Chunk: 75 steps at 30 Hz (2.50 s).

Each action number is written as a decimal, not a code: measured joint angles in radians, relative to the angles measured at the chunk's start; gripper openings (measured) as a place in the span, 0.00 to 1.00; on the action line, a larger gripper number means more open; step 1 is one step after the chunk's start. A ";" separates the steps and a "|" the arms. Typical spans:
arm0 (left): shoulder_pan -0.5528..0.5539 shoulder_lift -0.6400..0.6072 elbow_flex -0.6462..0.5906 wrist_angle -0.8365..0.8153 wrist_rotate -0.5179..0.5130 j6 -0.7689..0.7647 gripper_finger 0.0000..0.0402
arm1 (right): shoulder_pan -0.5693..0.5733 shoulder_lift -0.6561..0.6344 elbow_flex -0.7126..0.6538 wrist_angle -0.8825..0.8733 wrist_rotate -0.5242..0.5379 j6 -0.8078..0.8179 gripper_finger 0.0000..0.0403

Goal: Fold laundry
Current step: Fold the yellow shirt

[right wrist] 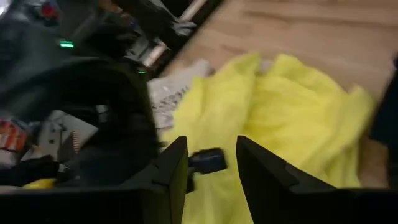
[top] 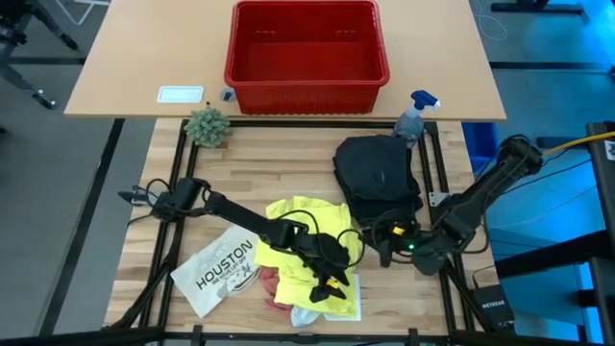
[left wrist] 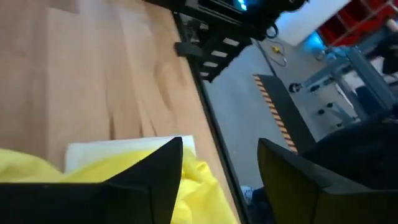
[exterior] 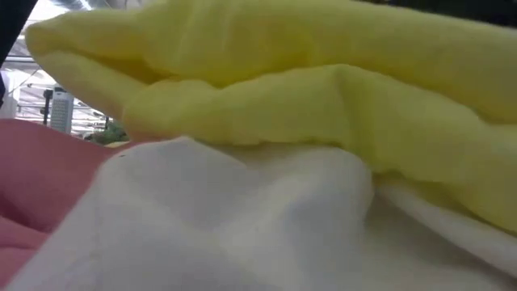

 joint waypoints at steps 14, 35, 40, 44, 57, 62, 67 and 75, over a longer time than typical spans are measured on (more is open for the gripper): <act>-0.194 -0.542 0.001 -0.533 -0.625 0.123 0.37 | -0.141 0.128 0.164 0.117 -0.226 -0.333 0.32; -0.575 -0.841 -0.001 -1.457 -1.254 -0.443 0.37 | -0.535 0.996 1.015 -0.154 -0.632 -0.684 0.32; -0.585 -0.842 -0.001 -1.513 -1.256 -0.442 0.37 | -0.568 1.104 1.114 -0.158 -0.694 -0.659 0.32; -0.603 -0.843 -0.001 -1.547 -1.255 -0.443 0.37 | -0.568 1.149 1.128 -0.152 -0.718 -0.632 0.32; -0.651 -0.847 -0.001 -1.584 -1.253 -0.484 0.37 | -0.580 1.193 1.128 -0.144 -0.679 -0.579 0.08; -0.650 -0.848 -0.001 -1.599 -1.253 -0.492 0.37 | -0.579 1.180 1.129 -0.142 -0.695 -0.562 0.01; -0.651 -0.848 -0.002 -1.616 -1.255 -0.511 0.37 | -0.578 1.178 1.129 -0.187 -0.702 -0.553 0.00; -0.651 -0.848 -0.002 -1.616 -1.256 -0.511 0.37 | -0.572 1.116 1.128 -0.230 -0.663 -0.584 0.00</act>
